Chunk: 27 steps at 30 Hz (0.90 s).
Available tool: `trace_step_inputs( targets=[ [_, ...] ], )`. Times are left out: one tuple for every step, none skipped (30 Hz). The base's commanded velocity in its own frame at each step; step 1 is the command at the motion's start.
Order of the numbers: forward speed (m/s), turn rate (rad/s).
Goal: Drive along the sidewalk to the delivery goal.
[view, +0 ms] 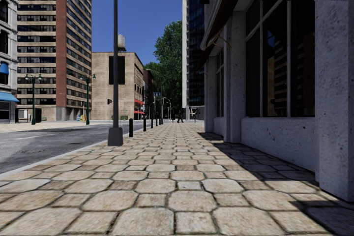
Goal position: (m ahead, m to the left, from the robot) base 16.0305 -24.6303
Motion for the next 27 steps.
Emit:
trace_step_inputs(
  targets=[
    [2.00,0.00],
    [2.00,0.00],
    [2.00,0.00],
    [2.00,0.00],
    [2.00,0.00],
    [2.00,0.00],
    [2.00,0.00],
    [2.00,0.00],
    [2.00,0.00],
    [2.00,0.00],
    [2.00,0.00],
    [2.00,0.00],
    [2.00,0.00],
    [2.00,0.00],
    [2.00,0.00],
    [2.00,0.00],
    [2.00,0.00],
    [2.00,0.00],
    [2.00,0.00],
    [2.00,0.00],
    [2.00,0.00],
    [2.00,0.00],
    [2.00,0.00],
    [2.00,0.00],
    [2.00,0.00],
    [2.00,0.00],
    [2.00,0.00]
  ],
)
